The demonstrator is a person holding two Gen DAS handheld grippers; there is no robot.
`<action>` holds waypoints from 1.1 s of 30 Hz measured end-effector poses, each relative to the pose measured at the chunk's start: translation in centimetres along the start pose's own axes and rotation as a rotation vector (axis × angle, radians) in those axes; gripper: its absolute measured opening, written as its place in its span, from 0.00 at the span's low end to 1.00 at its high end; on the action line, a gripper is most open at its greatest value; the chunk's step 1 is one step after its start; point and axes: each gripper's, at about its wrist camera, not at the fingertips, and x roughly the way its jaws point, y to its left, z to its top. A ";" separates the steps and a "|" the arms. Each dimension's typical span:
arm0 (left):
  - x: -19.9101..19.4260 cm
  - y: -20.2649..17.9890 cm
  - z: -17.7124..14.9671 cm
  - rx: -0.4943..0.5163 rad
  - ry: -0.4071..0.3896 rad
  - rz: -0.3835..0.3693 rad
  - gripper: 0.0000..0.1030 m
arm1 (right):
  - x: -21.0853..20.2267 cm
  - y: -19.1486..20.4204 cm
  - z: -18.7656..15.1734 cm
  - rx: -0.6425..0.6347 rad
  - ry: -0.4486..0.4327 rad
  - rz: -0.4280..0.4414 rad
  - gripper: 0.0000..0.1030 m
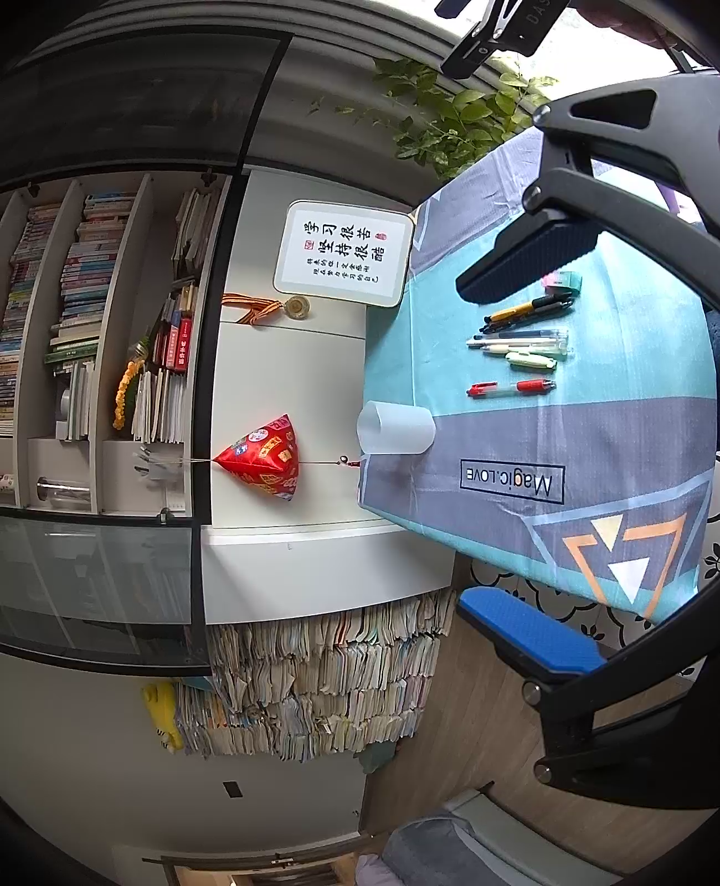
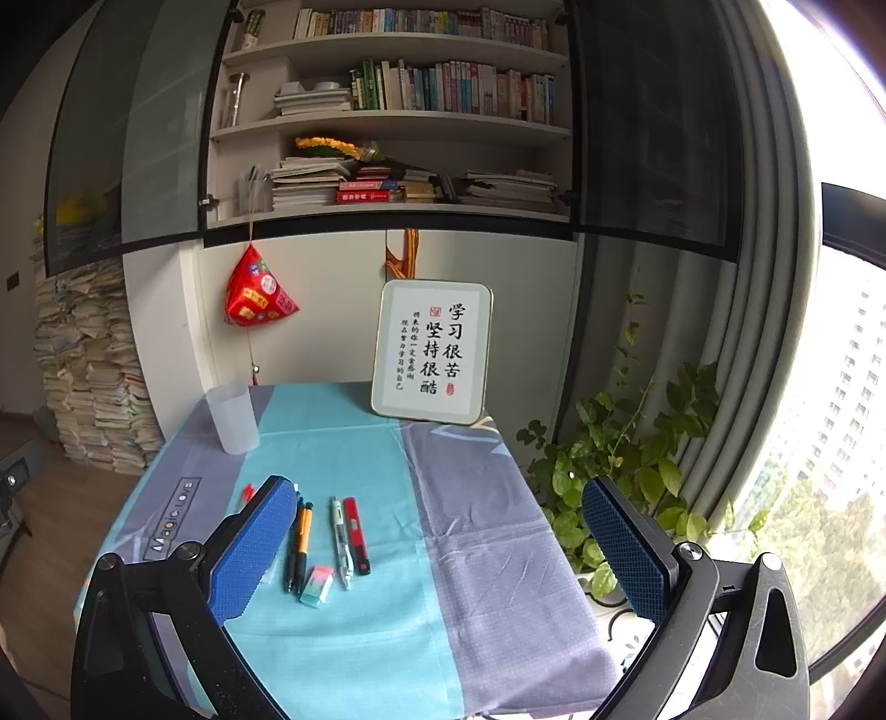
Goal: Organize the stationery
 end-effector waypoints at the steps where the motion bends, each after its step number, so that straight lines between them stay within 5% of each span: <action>1: 0.0 0.0 -0.1 0.000 -0.002 0.003 0.99 | 0.0 0.0 0.0 0.001 -0.001 -0.001 1.00; 17: 1.4 0.0 -0.5 0.001 0.026 -0.024 0.99 | 1.6 -0.1 -0.5 -0.001 0.027 0.012 1.00; 28: 9.1 -1.1 -4.0 0.020 0.157 -0.049 0.98 | 8.6 0.0 -3.6 0.007 0.165 0.053 1.00; 33: 14.0 -2.1 -5.6 0.058 0.245 -0.072 0.88 | 11.9 0.1 -4.7 0.000 0.218 0.052 1.00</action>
